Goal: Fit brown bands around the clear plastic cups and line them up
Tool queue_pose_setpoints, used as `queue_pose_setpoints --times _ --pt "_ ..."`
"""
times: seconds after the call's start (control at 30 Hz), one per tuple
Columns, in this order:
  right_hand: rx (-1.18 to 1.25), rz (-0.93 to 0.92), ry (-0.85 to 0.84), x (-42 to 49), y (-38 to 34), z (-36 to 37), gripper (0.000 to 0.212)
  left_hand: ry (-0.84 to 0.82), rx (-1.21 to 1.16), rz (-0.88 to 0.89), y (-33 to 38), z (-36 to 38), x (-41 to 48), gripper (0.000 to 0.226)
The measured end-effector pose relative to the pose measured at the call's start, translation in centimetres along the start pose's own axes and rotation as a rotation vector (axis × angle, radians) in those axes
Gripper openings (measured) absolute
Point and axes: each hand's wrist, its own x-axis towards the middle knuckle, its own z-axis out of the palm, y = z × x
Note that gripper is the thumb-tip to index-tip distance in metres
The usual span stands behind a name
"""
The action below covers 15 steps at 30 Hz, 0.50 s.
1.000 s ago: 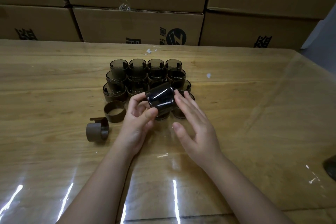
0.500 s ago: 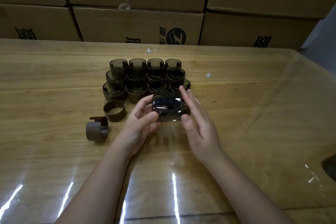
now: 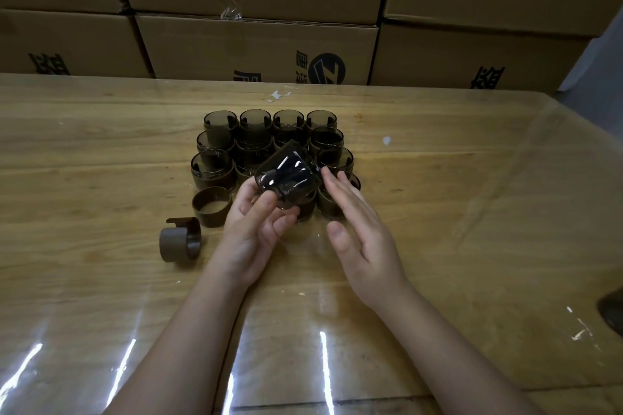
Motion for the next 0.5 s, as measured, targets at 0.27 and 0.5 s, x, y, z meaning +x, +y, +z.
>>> queue_pose_setpoints --times 0.27,0.5 --pt "-0.058 -0.086 0.040 -0.08 -0.17 -0.10 0.058 0.072 0.102 0.066 -0.09 0.30 -0.01 0.084" --pt "-0.056 -0.080 0.088 -0.10 -0.07 -0.32 0.058 0.062 0.329 0.053 -0.06 0.54 -0.22 0.059"
